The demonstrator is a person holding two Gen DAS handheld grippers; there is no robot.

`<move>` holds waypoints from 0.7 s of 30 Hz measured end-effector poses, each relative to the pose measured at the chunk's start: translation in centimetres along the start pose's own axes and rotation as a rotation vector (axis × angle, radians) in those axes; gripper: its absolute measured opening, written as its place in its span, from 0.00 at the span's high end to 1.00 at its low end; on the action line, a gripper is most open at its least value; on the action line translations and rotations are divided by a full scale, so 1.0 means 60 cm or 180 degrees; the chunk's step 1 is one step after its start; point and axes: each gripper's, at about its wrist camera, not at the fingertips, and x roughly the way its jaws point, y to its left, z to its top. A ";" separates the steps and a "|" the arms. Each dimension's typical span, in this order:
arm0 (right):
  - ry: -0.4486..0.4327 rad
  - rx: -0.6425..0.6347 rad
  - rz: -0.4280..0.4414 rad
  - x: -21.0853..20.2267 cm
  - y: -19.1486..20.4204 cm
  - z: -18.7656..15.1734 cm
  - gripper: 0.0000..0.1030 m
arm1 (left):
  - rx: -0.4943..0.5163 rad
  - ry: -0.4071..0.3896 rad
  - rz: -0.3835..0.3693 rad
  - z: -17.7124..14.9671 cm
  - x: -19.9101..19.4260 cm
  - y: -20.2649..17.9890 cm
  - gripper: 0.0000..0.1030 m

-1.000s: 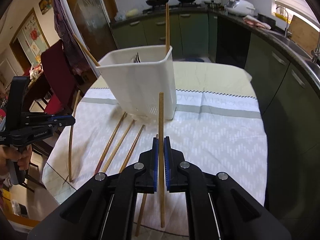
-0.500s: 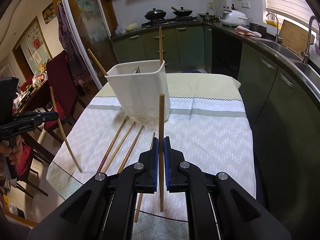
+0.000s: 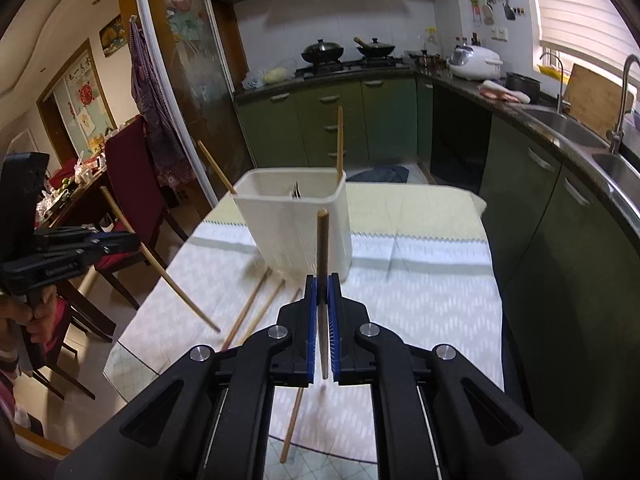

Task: Organize utensils
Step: 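Grasp a chopstick with each tool and lift them toward the caddy, then drop both chopsticks into the white caddy and open both tools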

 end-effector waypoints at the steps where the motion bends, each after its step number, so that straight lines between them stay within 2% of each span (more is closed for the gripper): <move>1: -0.0008 -0.0009 0.0020 -0.002 0.002 0.008 0.94 | 0.0023 0.0003 -0.0022 0.007 0.000 -0.004 0.94; 6: -0.0068 -0.0084 0.0104 -0.017 0.014 0.053 0.94 | 0.0068 -0.0091 -0.0106 0.051 -0.018 -0.019 0.94; 16: -0.0427 -0.0131 0.0127 -0.067 0.029 0.179 0.94 | 0.0095 -0.0635 -0.0049 0.172 -0.095 -0.040 0.94; 21: -0.0617 -0.0096 0.0122 -0.075 0.028 0.241 0.94 | 0.0022 -0.0837 0.0037 0.219 -0.102 -0.033 0.94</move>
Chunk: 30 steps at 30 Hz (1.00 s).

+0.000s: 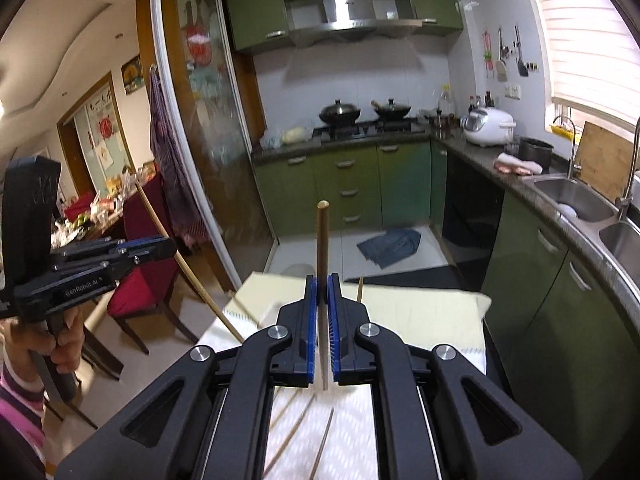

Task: Organize utensils
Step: 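Drop both chopsticks into the white caddy and open both tools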

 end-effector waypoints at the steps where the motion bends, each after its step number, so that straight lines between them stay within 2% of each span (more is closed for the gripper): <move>1: -0.0021 0.0012 -0.0017 0.005 -0.002 0.011 0.94 | -0.0001 -0.0032 0.0019 0.006 0.005 0.001 0.94; 5: -0.0086 0.0057 -0.0038 0.035 -0.010 0.047 0.94 | -0.0038 -0.0109 0.0057 0.018 0.027 0.007 0.94; 10: -0.0101 0.0088 -0.0087 0.085 -0.019 0.063 0.94 | -0.0016 -0.0140 0.0142 0.021 0.065 0.013 0.94; 17: 0.0083 0.0113 -0.0094 0.167 -0.024 0.030 0.94 | 0.0010 -0.0020 0.0217 -0.003 0.138 0.025 0.94; 21: 0.0197 0.0078 -0.0116 0.202 -0.022 0.011 0.94 | 0.0023 0.0187 0.0210 -0.026 0.179 0.031 0.94; 30: 0.0271 0.0060 -0.0174 0.225 -0.024 -0.010 0.93 | 0.0067 0.0273 0.0220 -0.050 0.185 0.032 0.94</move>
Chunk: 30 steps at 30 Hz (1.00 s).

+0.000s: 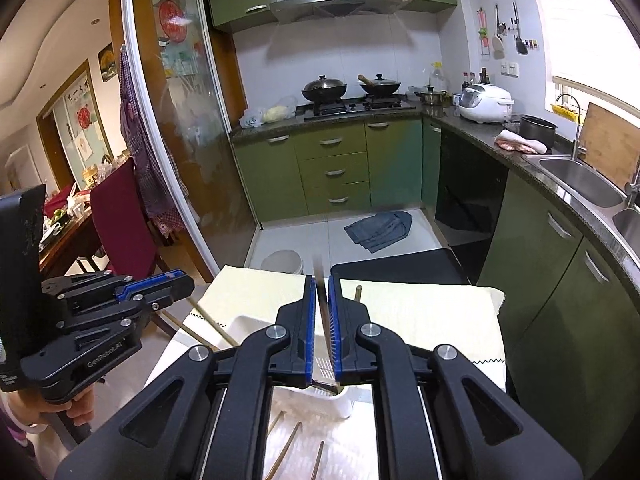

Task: Organize utensils
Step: 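Drop both chopsticks into the white caddy and open both tools, then lower both tools to the table and close each on a wooden chopstick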

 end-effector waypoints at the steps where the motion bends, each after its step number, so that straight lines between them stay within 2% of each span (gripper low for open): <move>1: -0.0001 -0.0001 0.0002 -0.003 0.001 -0.004 0.93 | 0.0003 0.0001 0.0000 -0.001 0.000 0.001 0.94; 7: -0.0022 -0.0006 0.0028 -0.012 0.002 -0.008 0.93 | -0.0003 0.0010 -0.0056 -0.016 -0.017 -0.001 0.89; 11: -0.0105 -0.0005 0.0107 -0.050 0.004 -0.023 0.83 | 0.0002 0.0042 -0.0156 -0.041 -0.043 -0.009 0.68; 13: -0.0104 -0.0016 0.0134 -0.074 0.005 -0.048 0.83 | 0.0044 0.0116 -0.0192 -0.070 -0.055 -0.016 0.67; 15: -0.0061 -0.0022 0.0121 -0.092 0.001 -0.087 0.83 | 0.0036 0.0248 -0.0206 -0.104 -0.057 -0.017 0.67; 16: -0.0025 -0.0020 0.0123 -0.099 -0.003 -0.111 0.79 | 0.0009 0.0321 -0.0222 -0.121 -0.055 -0.014 0.67; 17: 0.0015 -0.0007 0.0122 -0.104 -0.008 -0.134 0.70 | -0.0026 0.0438 -0.0240 -0.144 -0.049 -0.010 0.67; 19: 0.0114 0.0036 0.0099 -0.111 -0.022 -0.178 0.65 | -0.0065 0.0694 -0.0225 -0.186 -0.029 -0.004 0.67; 22: 0.0256 0.0157 0.0056 -0.117 -0.050 -0.235 0.65 | -0.0145 0.1069 -0.0177 -0.244 0.018 0.009 0.64; 23: 0.0284 0.0213 0.0035 -0.119 -0.060 -0.252 0.64 | -0.0205 0.1204 -0.0142 -0.261 0.041 0.015 0.59; 25: 0.0318 0.0290 -0.0010 -0.123 -0.079 -0.275 0.61 | -0.0284 0.1404 -0.0101 -0.285 0.080 0.022 0.57; 30: 0.0436 0.0409 -0.0079 -0.124 -0.113 -0.320 0.60 | -0.0274 0.1645 0.0058 -0.299 0.150 0.014 0.58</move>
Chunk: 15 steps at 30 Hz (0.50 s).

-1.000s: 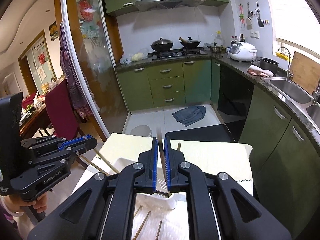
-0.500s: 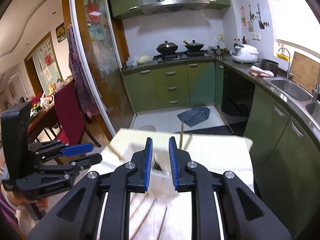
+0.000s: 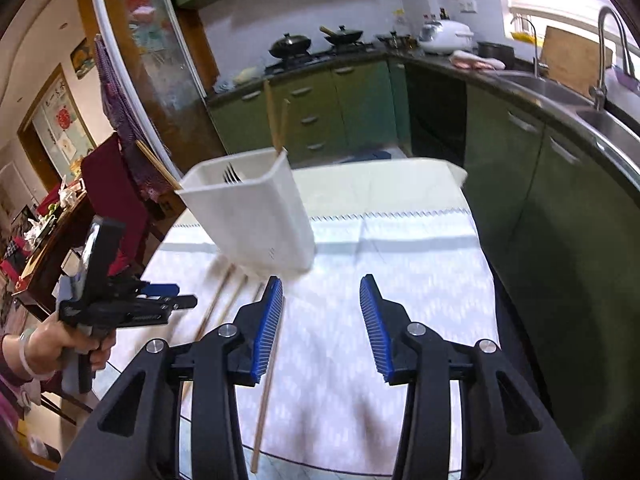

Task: Organize utensils
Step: 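Lower both tools to the table and close each on a wooden chopstick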

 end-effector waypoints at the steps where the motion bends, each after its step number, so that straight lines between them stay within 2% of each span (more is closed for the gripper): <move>1: 0.0022 0.0011 -0.0005 0.001 -0.005 -0.007 0.60 | -0.0019 0.0050 0.0031 0.003 0.012 -0.002 0.60; 5: 0.0091 0.0032 0.0010 0.009 -0.018 -0.023 0.60 | -0.0035 0.0171 0.0121 0.010 0.038 -0.009 0.65; 6: 0.0100 0.0037 0.0014 0.012 -0.016 -0.014 0.60 | -0.0044 0.0201 0.0127 0.011 0.044 -0.010 0.69; 11: 0.0127 0.0047 0.0032 0.019 -0.017 -0.016 0.58 | -0.0102 0.0262 0.0079 0.016 0.061 -0.013 0.79; 15: 0.0174 0.0009 0.0007 0.027 -0.013 -0.014 0.57 | -0.0086 0.0282 0.0082 0.025 0.070 -0.014 0.79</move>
